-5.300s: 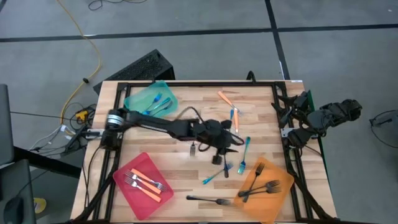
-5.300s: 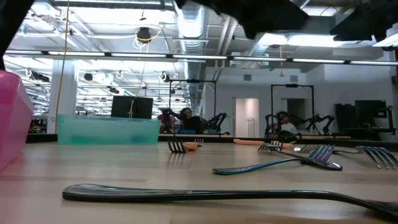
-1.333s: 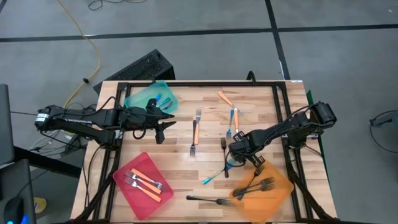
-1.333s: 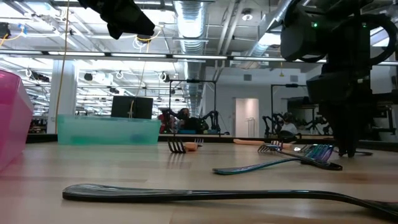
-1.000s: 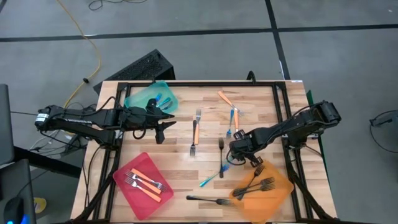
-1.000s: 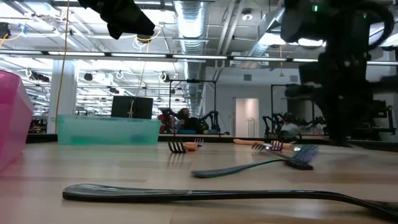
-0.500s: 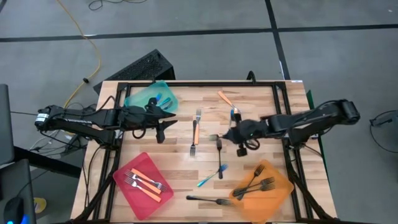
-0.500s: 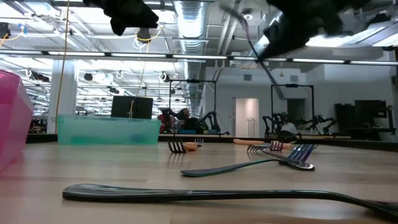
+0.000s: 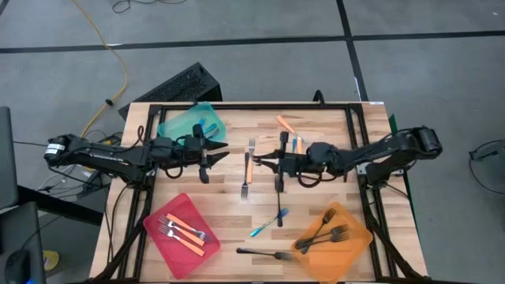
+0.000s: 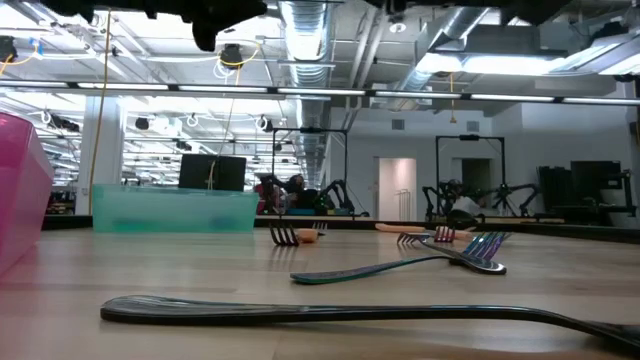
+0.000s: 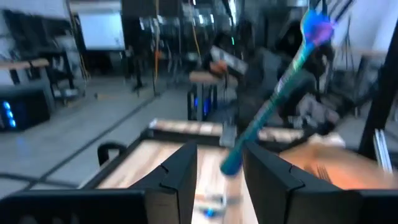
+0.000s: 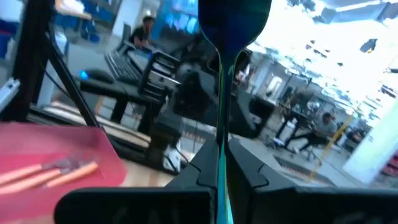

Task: Sort silverware by color (type)
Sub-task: Put the blue fork into the blue bin

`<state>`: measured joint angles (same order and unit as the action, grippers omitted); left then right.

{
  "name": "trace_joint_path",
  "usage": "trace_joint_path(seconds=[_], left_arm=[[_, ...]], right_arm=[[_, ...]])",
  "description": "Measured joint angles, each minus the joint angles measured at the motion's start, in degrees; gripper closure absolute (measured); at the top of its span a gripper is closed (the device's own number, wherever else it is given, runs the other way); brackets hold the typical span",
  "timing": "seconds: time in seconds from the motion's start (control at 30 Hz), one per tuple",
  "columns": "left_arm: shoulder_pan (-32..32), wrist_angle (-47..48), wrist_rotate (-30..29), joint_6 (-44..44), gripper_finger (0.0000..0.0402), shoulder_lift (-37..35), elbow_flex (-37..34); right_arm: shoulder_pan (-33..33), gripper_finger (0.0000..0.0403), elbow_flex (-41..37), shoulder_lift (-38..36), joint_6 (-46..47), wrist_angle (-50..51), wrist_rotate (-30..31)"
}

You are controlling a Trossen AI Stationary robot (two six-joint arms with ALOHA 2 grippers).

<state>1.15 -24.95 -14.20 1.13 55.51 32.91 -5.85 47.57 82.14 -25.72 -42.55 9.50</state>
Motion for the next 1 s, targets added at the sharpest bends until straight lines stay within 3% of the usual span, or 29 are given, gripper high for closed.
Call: trace_joint_path(seconds=[0.1, 0.23, 0.63, 1.0], left_arm=[[-0.02, -5.10, 1.92, 1.51, 0.0290, 0.00, -2.35], [0.06, -5.23, 7.30, 1.74, 0.0289, 0.00, -3.35], [0.22, -6.34, 6.03, 0.77, 0.0246, 5.77, -3.34], [0.94, -11.02, 8.39, -3.72, 0.0220, 9.71, -3.33]], right_arm=[[0.02, 0.0370, 0.00, 3.67, 0.17, -5.51, -2.18], [0.08, 0.0369, 0.55, 7.63, 2.01, -8.84, -2.61], [0.37, 0.0369, 5.80, 16.38, 5.76, -9.21, -3.80], [0.32, 0.0369, 6.59, 18.26, 7.23, -7.46, -3.94]])
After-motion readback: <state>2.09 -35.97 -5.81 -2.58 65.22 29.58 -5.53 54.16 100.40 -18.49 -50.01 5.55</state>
